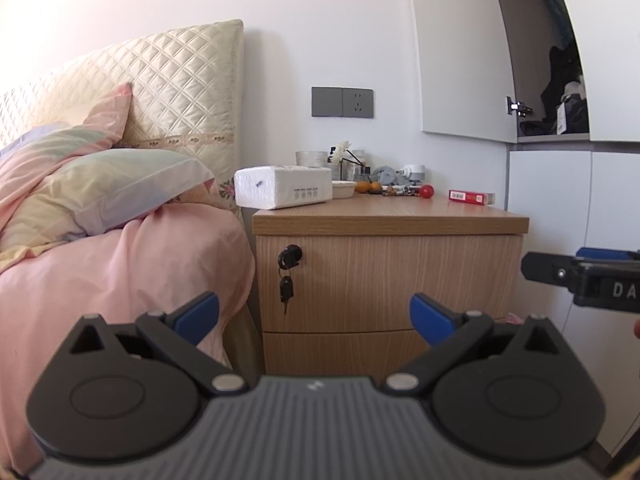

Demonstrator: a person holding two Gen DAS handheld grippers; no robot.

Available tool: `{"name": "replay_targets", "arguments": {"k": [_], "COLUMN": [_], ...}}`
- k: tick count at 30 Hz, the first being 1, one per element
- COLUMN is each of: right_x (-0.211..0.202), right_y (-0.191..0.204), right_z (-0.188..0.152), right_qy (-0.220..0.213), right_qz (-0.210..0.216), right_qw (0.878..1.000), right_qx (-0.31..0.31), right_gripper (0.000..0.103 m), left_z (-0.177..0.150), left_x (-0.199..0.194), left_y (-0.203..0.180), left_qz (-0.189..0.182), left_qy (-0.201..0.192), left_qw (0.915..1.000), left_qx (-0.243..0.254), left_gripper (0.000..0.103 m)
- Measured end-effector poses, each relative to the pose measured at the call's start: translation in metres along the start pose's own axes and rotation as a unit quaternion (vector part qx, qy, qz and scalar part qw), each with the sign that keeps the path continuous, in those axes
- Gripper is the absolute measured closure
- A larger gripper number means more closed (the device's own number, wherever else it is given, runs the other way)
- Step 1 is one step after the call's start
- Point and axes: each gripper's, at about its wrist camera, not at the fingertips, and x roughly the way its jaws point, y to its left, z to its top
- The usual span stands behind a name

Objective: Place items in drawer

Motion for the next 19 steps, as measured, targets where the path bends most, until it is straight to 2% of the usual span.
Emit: {"name": "replay_targets", "arguments": {"k": [19], "right_x": [-0.0016], "right_y": [-0.0041], "right_z": [-0.0001], "right_qy": [0.000], "right_qz": [-0.004], "right_qw": [1.000], "right_qx": [0.005], "right_gripper": [0.015], "left_z": [-0.0008], "left_x": [0.0002], "left_y": [-0.0009], "left_qz": [0.000], "left_qy": [0.003], "left_qw": [1.0000], "left_qx": [0.001], "left_gripper": [0.000]}}
